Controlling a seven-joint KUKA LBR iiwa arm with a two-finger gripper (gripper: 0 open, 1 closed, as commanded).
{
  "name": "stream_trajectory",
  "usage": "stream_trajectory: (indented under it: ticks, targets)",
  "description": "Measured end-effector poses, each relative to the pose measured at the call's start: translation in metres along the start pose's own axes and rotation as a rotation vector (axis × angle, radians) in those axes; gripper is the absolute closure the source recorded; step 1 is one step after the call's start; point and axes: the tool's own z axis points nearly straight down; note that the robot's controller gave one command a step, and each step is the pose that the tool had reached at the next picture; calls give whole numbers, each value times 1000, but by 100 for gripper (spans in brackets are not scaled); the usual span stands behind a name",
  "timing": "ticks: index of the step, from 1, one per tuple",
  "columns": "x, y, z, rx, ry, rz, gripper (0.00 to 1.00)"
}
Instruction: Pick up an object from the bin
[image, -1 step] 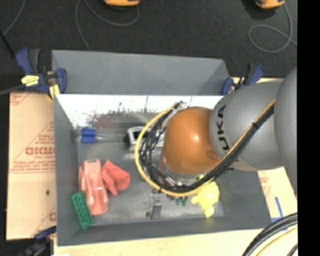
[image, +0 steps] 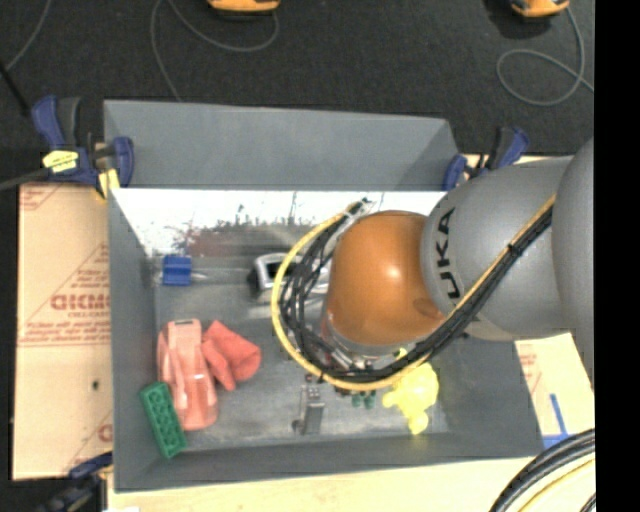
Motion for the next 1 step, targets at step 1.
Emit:
stream_trajectory:
  ticks: [1]
  targets:
    - [-48, 48, 51, 0, -6, -188, 0]
